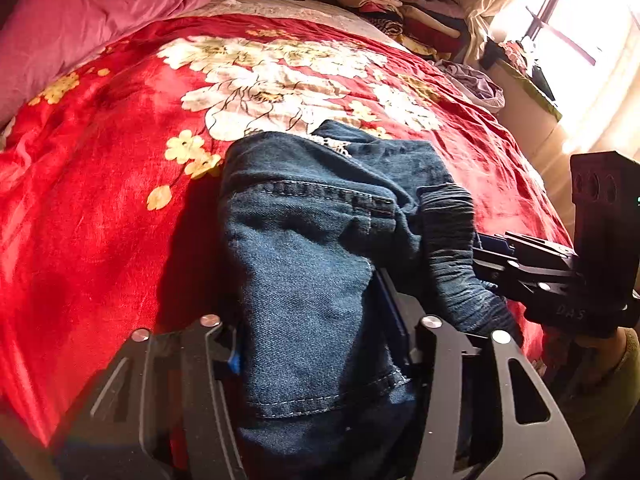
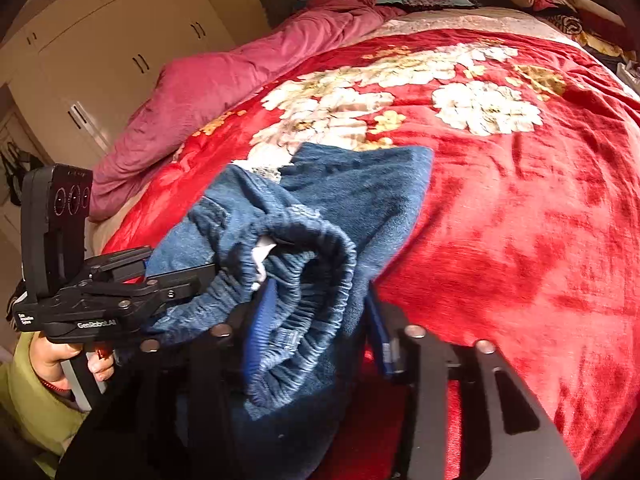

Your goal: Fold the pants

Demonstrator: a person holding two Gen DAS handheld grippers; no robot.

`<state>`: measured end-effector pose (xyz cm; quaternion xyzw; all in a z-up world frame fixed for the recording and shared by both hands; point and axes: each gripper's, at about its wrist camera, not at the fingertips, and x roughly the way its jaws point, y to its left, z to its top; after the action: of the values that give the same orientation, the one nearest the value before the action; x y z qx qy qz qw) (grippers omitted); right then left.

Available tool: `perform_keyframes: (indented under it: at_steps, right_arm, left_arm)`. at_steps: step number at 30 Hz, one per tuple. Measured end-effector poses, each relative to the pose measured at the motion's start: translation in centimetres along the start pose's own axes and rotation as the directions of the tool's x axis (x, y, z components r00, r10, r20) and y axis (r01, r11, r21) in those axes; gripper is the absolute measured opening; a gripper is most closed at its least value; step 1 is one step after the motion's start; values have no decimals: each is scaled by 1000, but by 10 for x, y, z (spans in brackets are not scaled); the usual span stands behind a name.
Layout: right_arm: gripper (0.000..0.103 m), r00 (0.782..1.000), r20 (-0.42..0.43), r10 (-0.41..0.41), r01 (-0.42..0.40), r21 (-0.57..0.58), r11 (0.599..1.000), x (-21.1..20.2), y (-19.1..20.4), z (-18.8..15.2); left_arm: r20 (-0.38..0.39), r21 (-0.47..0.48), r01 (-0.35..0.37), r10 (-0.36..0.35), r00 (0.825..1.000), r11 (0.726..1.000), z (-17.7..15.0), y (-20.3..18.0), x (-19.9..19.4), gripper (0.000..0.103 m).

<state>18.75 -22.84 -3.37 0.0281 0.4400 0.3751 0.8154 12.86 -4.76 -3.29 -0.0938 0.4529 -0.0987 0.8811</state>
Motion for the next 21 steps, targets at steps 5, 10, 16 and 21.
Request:
perform_keyframes:
  at_steps: [5, 10, 16, 21]
  right_arm:
    - [26, 997, 73, -37, 43, -75, 996, -17, 22, 10]
    - [26, 989, 133, -66, 82, -119, 990, -22, 26, 41]
    - [26, 976, 198, -93, 116, -110, 987, -18, 13, 85]
    - [26, 970, 199, -137, 159, -100, 982, 4, -7, 110]
  left_arm:
    - [44, -21, 38, -37, 998, 999, 14, -2, -13, 30]
    - [89, 0, 40, -40, 995, 999, 46, -9, -14, 30]
    - [147, 22, -6, 2, 989, 1000, 96, -9, 2, 30]
    - [172, 34, -35, 29, 985, 999, 116, -4, 29, 30]
